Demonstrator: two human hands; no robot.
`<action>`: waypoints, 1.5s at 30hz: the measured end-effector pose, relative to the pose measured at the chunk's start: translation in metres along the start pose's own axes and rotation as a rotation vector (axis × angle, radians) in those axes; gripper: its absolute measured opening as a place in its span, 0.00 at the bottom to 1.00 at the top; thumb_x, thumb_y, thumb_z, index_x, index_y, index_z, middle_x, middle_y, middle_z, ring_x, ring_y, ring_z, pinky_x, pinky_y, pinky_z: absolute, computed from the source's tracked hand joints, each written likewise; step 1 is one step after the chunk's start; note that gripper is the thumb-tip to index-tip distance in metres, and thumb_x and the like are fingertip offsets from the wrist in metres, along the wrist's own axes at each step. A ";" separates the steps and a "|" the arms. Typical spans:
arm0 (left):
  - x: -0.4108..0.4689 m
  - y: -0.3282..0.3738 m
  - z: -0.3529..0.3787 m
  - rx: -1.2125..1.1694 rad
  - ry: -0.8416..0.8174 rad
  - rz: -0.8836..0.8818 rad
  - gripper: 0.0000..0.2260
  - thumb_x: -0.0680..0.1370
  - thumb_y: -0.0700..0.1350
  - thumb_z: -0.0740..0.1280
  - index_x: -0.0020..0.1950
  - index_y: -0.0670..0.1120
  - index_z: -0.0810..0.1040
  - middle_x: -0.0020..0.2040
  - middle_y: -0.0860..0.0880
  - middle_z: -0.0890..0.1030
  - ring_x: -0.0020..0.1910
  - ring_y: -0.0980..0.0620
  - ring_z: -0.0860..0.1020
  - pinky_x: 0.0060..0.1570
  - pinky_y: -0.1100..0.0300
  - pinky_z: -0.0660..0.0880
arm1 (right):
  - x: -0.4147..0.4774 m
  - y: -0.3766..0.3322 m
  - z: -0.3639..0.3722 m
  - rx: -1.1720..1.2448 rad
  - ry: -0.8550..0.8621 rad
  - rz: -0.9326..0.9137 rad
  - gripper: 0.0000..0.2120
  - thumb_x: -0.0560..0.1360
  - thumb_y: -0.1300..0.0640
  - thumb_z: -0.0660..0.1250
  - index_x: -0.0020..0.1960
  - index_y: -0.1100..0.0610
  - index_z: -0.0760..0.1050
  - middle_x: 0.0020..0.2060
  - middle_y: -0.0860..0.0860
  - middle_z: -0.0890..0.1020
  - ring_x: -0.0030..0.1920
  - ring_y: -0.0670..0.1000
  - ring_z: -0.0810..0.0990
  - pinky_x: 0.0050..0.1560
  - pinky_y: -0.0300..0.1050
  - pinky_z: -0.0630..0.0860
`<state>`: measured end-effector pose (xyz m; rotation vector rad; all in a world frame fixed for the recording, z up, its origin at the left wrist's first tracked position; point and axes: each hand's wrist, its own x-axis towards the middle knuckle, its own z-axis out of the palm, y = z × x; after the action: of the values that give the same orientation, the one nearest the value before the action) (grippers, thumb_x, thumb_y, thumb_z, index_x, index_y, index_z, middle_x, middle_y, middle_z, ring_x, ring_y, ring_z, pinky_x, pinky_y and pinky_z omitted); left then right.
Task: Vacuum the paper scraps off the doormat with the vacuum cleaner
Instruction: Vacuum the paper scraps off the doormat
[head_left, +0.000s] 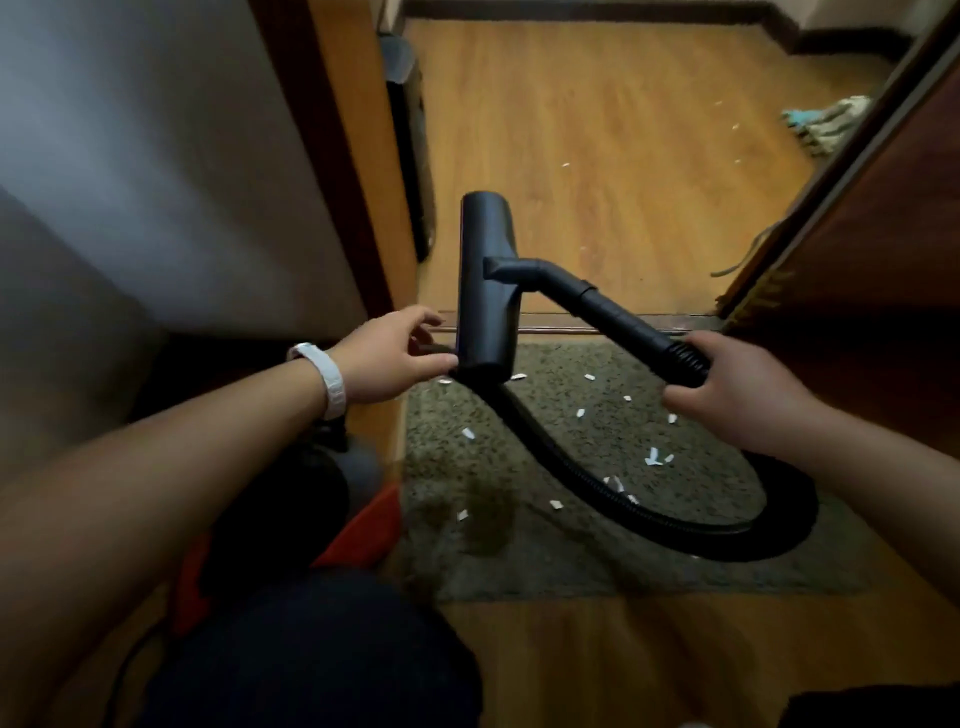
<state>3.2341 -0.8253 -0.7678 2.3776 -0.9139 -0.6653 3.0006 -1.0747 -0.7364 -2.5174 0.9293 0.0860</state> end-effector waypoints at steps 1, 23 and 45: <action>-0.017 -0.012 -0.006 0.014 0.007 -0.003 0.24 0.75 0.56 0.71 0.68 0.51 0.72 0.59 0.52 0.78 0.57 0.53 0.77 0.61 0.53 0.74 | -0.002 -0.007 0.000 -0.008 0.002 -0.033 0.21 0.71 0.54 0.75 0.62 0.50 0.75 0.40 0.49 0.79 0.37 0.51 0.79 0.38 0.47 0.78; -0.232 -0.212 0.026 0.618 -0.181 -0.103 0.58 0.60 0.75 0.70 0.81 0.51 0.50 0.81 0.50 0.46 0.79 0.48 0.50 0.75 0.49 0.56 | -0.026 -0.117 0.056 -0.146 -0.100 -0.366 0.14 0.72 0.52 0.74 0.56 0.49 0.75 0.40 0.52 0.81 0.36 0.52 0.78 0.40 0.49 0.79; -0.194 -0.210 0.032 0.769 -0.179 0.020 0.44 0.74 0.58 0.68 0.80 0.50 0.45 0.81 0.53 0.41 0.79 0.51 0.39 0.77 0.45 0.45 | -0.038 -0.112 0.062 -0.096 -0.081 -0.304 0.14 0.70 0.55 0.77 0.54 0.49 0.77 0.38 0.51 0.81 0.37 0.53 0.80 0.42 0.54 0.81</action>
<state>3.1858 -0.5606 -0.8683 2.9904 -1.4741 -0.5918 3.0480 -0.9502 -0.7405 -2.6907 0.5139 0.1387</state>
